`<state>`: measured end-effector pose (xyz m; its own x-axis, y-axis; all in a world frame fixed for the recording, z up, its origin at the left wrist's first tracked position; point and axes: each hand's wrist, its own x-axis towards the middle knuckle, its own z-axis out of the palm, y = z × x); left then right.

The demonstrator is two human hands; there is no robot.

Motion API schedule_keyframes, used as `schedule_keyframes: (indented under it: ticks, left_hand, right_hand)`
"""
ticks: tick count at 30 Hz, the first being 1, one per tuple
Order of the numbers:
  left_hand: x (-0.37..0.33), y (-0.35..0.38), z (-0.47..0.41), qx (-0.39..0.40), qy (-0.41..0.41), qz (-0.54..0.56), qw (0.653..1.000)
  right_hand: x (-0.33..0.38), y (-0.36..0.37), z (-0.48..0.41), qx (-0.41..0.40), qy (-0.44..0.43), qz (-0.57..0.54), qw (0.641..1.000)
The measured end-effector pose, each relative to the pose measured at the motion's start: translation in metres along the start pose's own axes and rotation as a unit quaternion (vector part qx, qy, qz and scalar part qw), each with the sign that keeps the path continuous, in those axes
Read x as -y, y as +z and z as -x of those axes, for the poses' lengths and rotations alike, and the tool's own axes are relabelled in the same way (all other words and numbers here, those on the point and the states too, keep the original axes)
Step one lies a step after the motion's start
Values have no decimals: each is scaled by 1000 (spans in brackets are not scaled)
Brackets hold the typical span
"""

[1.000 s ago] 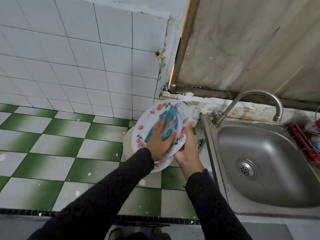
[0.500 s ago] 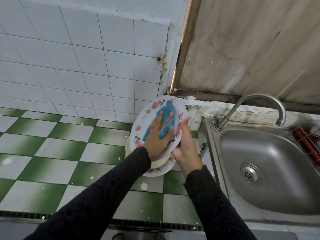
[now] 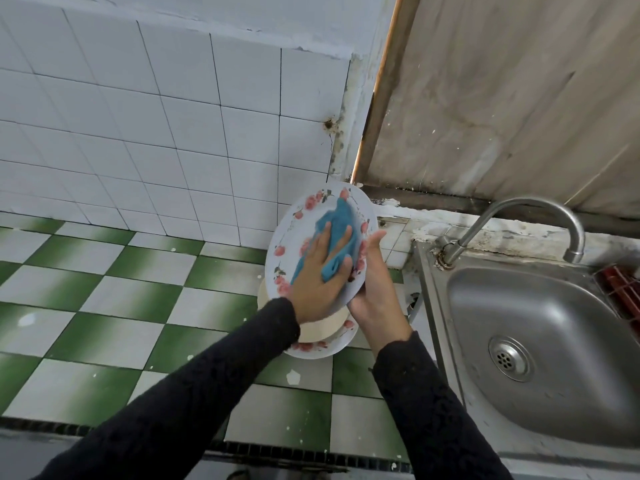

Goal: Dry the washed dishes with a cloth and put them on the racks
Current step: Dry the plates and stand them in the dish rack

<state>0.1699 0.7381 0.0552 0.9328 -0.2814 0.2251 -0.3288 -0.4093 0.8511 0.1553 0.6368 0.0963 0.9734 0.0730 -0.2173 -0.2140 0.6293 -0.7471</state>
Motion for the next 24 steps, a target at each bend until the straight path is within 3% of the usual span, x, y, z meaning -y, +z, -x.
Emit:
schedule_keyframes:
  ticks: [6, 11, 15, 19, 22, 24]
  left_hand:
    - [47, -27, -1, -56, -100, -30, 993]
    - [3, 5, 36, -17, -73, 78, 994]
    - [-36, -3, 0, -78, -39, 137, 987]
    - [0, -38, -32, -67, -17, -2, 998]
    - [6, -30, -7, -55, -27, 13, 998]
    - [-7, -10, 17, -4, -23, 12, 1000]
  right_hand:
    - [14, -5, 6, 33, -11, -6, 999]
    - [0, 3, 5, 9, -7, 12, 1000]
    - [-13, 10, 9, 1, -5, 33, 999]
    - [-11, 14, 12, 10, 22, -13, 1000]
    - [-13, 11, 10, 8, 24, -22, 999]
    - [-18, 9, 10, 2, 14, -27, 1000]
